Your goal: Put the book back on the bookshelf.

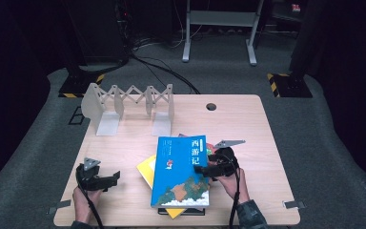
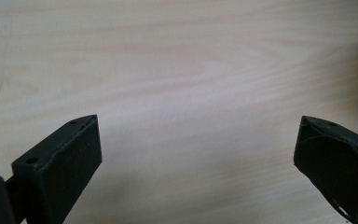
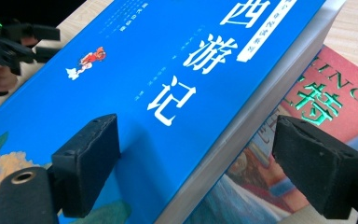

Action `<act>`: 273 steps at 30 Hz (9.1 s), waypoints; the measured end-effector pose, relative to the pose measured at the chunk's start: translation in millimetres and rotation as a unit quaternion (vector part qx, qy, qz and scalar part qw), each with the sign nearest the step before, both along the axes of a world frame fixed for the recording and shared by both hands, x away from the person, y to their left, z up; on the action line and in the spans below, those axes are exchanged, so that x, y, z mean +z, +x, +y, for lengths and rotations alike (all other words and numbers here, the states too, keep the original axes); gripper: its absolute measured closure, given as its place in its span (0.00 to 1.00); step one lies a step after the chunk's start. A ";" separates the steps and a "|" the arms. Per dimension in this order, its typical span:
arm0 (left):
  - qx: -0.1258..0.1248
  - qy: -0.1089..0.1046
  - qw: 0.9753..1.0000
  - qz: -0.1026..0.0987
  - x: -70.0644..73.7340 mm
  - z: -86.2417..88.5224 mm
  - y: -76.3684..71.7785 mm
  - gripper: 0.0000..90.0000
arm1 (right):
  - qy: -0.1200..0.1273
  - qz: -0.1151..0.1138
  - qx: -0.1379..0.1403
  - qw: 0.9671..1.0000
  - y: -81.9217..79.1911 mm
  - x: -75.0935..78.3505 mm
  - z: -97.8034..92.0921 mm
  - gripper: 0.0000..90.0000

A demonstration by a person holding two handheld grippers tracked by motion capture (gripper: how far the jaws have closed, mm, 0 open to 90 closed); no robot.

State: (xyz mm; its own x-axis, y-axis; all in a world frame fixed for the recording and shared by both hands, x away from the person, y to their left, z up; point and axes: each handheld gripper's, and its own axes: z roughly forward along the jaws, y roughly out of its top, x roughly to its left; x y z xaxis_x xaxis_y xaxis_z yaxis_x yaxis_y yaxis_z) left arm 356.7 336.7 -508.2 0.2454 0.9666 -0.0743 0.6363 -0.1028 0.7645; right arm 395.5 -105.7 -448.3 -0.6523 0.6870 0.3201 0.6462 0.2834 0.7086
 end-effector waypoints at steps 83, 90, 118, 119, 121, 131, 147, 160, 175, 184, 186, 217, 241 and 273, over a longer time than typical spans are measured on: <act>-0.198 -0.112 0.968 0.106 55.1 -113.6 87.4 0.01 | -0.004 0.000 -0.029 1.000 11.7 0.6 46.3 0.22; -0.190 -0.130 0.966 0.120 52.1 -101.2 92.5 0.03 | -0.004 0.026 0.005 1.000 12.2 3.1 36.6 0.25; -0.175 -0.151 0.961 0.150 46.6 -102.0 109.3 0.00 | -0.008 0.007 -0.001 1.000 12.6 1.9 50.9 0.23; -0.170 -0.153 0.962 0.151 47.0 -101.6 108.7 0.00 | -0.006 0.005 -0.001 1.000 12.5 1.4 51.4 0.23; -0.171 -0.152 0.962 0.151 47.1 -100.9 108.7 0.00 | -0.006 0.004 -0.001 1.000 12.3 1.2 51.8 0.23; -0.167 -0.121 0.969 0.137 51.5 -90.6 107.2 0.00 | 0.004 -0.004 -0.002 1.000 13.8 -1.5 66.2 0.24; -0.165 -0.200 0.952 0.160 36.3 -82.6 110.8 0.00 | 0.013 0.021 0.015 1.000 15.8 -1.5 58.9 0.26; -0.161 -0.218 0.955 0.121 56.5 -77.3 102.1 0.05 | 0.025 0.014 0.007 1.000 15.7 -5.4 58.4 0.26; -0.155 -0.184 0.964 0.112 65.1 -78.3 91.7 0.12 | 0.037 0.009 -0.003 0.999 15.5 -8.0 60.0 0.26; -0.155 -0.211 0.956 0.135 38.3 -68.6 90.0 0.09 | 0.015 0.003 0.004 1.000 12.2 -2.9 61.0 0.28; -0.162 -0.225 0.950 0.146 33.3 -68.1 87.9 0.06 | 0.008 -0.001 0.003 1.000 9.0 -1.0 61.5 0.29; -0.180 -0.082 0.975 0.101 88.5 -106.5 78.7 0.19 | 0.001 0.000 0.003 1.000 10.6 0.3 60.5 0.29; -0.205 -0.121 0.958 0.161 68.9 -117.7 88.2 0.15 | 0.010 0.024 0.015 1.000 10.2 -5.1 60.7 0.16; -0.218 -0.132 0.963 0.092 91.3 -96.0 77.7 0.45 | -0.117 -0.054 -0.210 0.969 0.8 -50.0 -87.9 0.01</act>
